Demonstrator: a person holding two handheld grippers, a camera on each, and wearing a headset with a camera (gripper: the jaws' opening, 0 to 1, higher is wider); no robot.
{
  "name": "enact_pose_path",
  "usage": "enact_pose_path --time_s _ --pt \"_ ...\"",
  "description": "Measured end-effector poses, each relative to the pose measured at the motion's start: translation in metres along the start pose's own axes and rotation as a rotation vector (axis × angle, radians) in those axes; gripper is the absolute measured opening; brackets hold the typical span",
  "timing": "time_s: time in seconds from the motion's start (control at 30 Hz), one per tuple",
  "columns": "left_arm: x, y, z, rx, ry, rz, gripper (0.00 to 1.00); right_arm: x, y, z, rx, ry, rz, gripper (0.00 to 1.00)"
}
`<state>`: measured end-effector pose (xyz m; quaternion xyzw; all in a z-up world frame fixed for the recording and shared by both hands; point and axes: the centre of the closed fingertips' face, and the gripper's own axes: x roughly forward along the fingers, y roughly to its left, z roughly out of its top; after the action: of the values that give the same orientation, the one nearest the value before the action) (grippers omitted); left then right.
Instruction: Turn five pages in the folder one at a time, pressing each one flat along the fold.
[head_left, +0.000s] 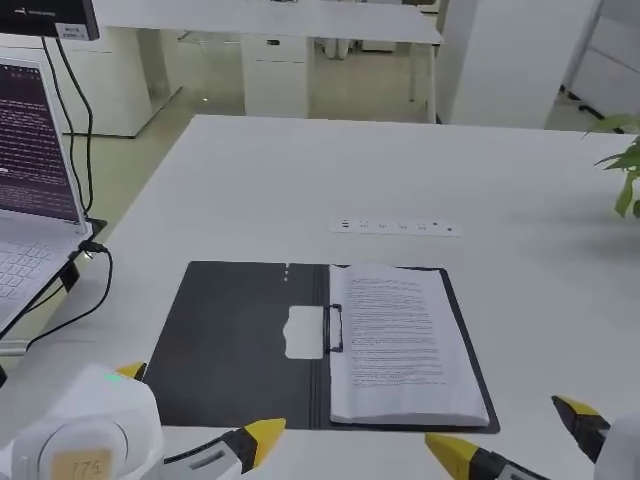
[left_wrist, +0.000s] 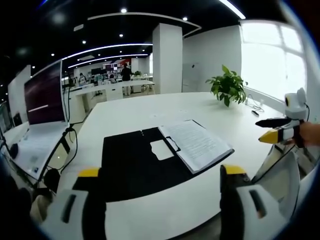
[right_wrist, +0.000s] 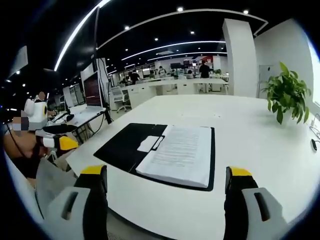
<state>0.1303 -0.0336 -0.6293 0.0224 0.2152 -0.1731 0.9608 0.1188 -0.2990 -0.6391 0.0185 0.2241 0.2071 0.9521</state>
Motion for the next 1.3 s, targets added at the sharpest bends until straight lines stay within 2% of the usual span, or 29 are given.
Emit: enact_pose_path --time_s 0.5,0.9,1.1,1.3 --pt "0.016 -0.017 0.003 0.029 0.012 -0.062 0.95 -0.008 0.002 -0.003 0.016 -0.011 -0.026 0.96" --pt "0.028 -0.026 0.005 0.061 0.015 -0.105 0.93 -0.013 0.006 -0.006 0.027 -0.023 -0.037 0.96" --pt "0.040 -0.035 0.001 0.099 0.037 -0.145 0.92 -0.014 0.016 -0.007 0.035 -0.027 -0.027 0.95" --pt "0.055 -0.043 0.003 0.102 0.027 -0.185 0.90 -0.015 0.021 -0.008 0.041 -0.033 -0.030 0.95"
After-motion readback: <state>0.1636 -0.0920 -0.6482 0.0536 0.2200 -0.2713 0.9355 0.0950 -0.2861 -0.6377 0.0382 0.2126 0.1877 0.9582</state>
